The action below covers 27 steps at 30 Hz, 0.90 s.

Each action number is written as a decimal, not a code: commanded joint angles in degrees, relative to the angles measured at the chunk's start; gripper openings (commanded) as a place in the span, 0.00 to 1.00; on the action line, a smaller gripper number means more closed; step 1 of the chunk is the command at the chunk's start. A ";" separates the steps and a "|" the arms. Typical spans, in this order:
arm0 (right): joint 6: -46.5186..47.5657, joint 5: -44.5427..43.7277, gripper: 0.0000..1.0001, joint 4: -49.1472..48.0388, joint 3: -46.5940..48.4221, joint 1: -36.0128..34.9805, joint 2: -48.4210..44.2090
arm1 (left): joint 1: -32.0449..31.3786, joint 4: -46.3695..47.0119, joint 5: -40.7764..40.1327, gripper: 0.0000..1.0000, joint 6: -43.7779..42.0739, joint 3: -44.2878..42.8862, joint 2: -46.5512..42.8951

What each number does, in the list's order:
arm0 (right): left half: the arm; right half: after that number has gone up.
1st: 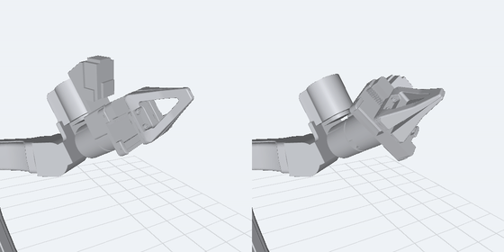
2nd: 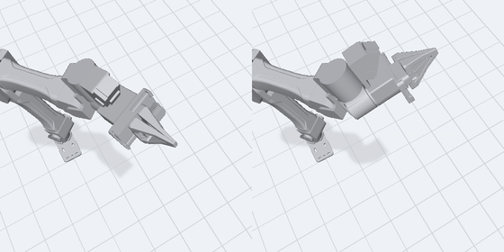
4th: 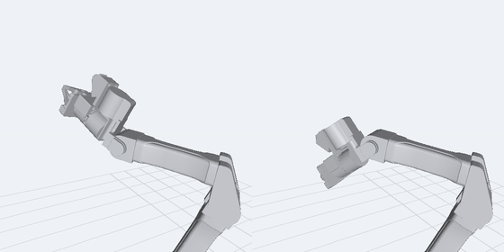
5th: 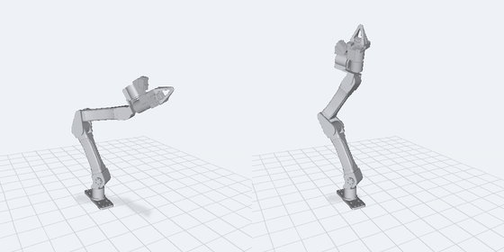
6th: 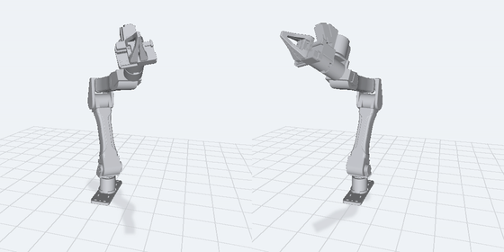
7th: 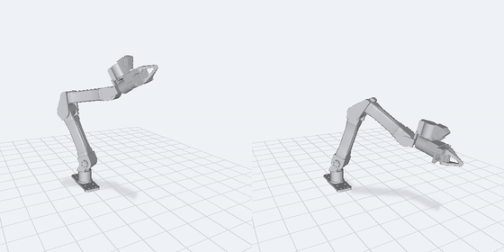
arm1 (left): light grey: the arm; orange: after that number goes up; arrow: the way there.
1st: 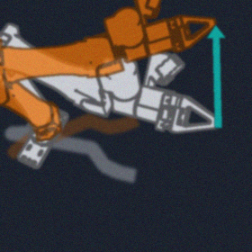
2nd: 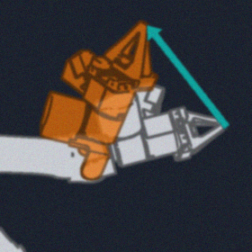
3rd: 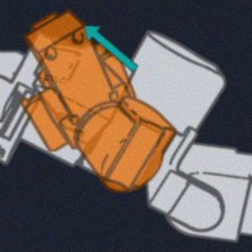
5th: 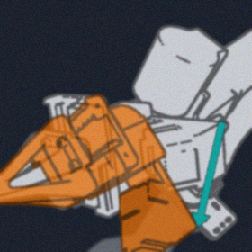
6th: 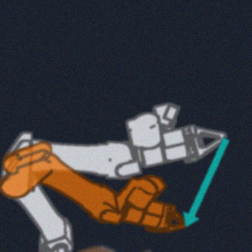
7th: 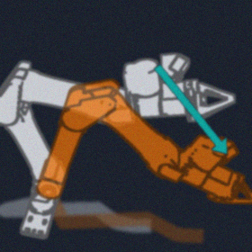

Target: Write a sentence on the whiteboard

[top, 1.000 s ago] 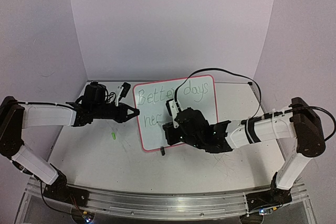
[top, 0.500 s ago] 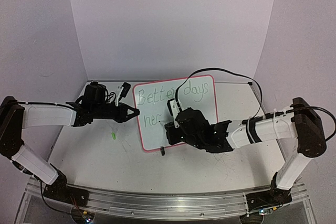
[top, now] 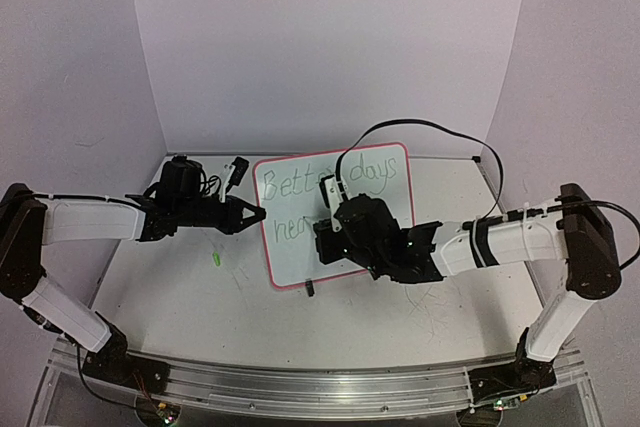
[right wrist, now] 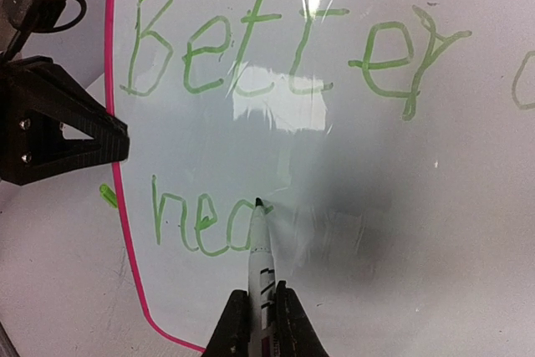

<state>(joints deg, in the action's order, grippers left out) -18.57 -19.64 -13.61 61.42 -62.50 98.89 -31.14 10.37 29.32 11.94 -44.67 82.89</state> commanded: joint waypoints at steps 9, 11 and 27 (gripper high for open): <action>-0.90 0.77 0.00 0.76 -1.85 0.10 -0.55 | -0.58 -2.44 -5.33 0.00 -4.64 -1.18 1.17; -1.38 1.08 0.00 1.06 -2.55 -0.14 -0.92 | -0.62 -2.45 -5.33 0.00 -4.65 -1.23 1.25; -0.16 -0.59 0.00 -0.58 -5.48 -0.43 -7.82 | -0.59 -2.55 -5.51 0.00 -4.64 -1.29 1.04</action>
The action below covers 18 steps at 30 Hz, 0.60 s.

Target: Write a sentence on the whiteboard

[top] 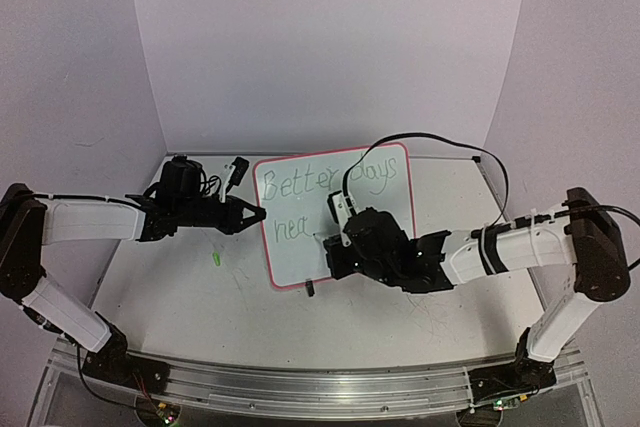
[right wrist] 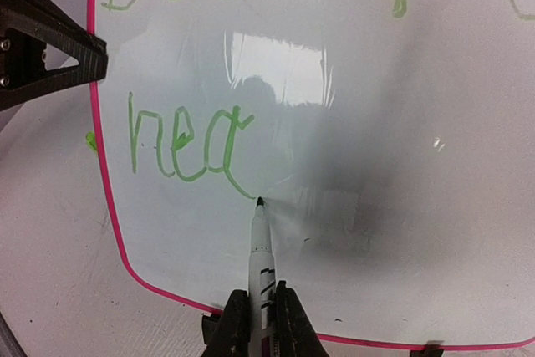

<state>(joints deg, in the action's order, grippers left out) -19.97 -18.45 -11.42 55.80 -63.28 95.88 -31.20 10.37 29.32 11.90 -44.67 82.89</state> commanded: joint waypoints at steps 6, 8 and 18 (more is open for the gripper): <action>2.13 -0.69 0.00 -4.27 3.09 0.49 -0.77 | -0.62 -2.59 -5.43 0.00 -4.61 -1.37 0.95; 2.13 -1.24 0.00 -4.31 3.88 0.78 0.20 | -0.62 -2.63 -5.41 0.00 -4.58 -1.24 0.67; 2.48 -1.75 0.00 -4.28 4.74 1.99 0.55 | -0.79 -2.59 -5.60 0.00 -4.76 -1.28 0.91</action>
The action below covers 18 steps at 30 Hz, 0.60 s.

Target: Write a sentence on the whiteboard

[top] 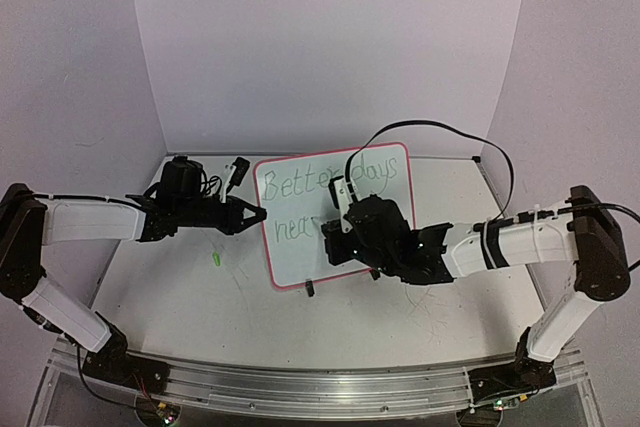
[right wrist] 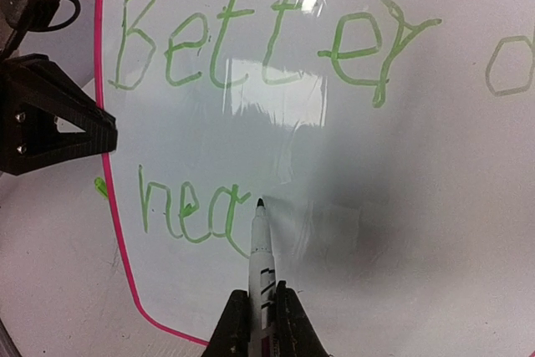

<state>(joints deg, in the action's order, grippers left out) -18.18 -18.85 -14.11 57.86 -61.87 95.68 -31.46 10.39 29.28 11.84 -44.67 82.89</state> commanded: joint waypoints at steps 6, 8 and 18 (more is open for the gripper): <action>1.20 0.54 0.00 -1.57 3.51 0.59 1.81 | -0.53 -2.67 -5.72 0.00 -4.72 -1.23 0.69; 1.47 0.99 0.00 -1.62 3.72 0.63 2.03 | -0.53 -2.66 -5.72 0.00 -4.72 -1.29 0.69; -0.49 -2.27 0.00 0.38 2.74 0.60 1.51 | -0.53 -2.74 -5.90 0.00 -4.80 -1.30 0.64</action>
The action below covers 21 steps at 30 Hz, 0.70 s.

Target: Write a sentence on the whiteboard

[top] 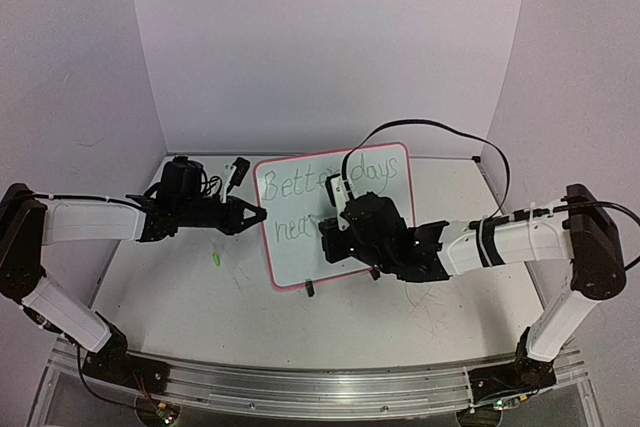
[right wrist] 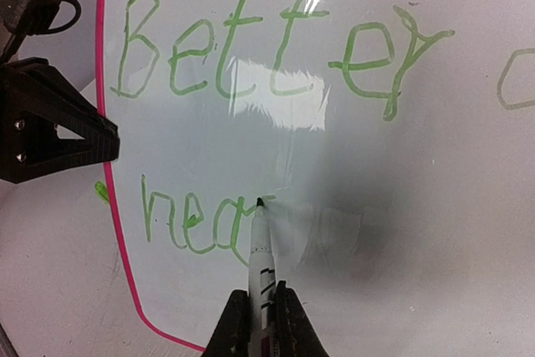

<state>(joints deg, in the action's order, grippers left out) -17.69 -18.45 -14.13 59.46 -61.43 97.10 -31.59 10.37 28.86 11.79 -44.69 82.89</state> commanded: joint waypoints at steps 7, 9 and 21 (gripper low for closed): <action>-2.25 -2.21 0.00 1.30 -0.65 -0.07 -1.05 | -0.35 -2.78 -5.48 0.00 -4.74 -1.38 0.79; -2.66 -1.80 0.00 1.39 -0.95 -0.42 -1.15 | -0.39 -2.81 -5.54 0.00 -4.68 -1.37 0.69; -5.60 -1.29 0.00 2.18 -3.04 -2.62 -0.97 | -0.42 -2.87 -5.43 0.00 -4.76 -1.44 0.87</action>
<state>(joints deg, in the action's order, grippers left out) -21.32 -18.59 -12.37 57.35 -63.18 97.08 -31.62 10.37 28.84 11.79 -44.69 82.89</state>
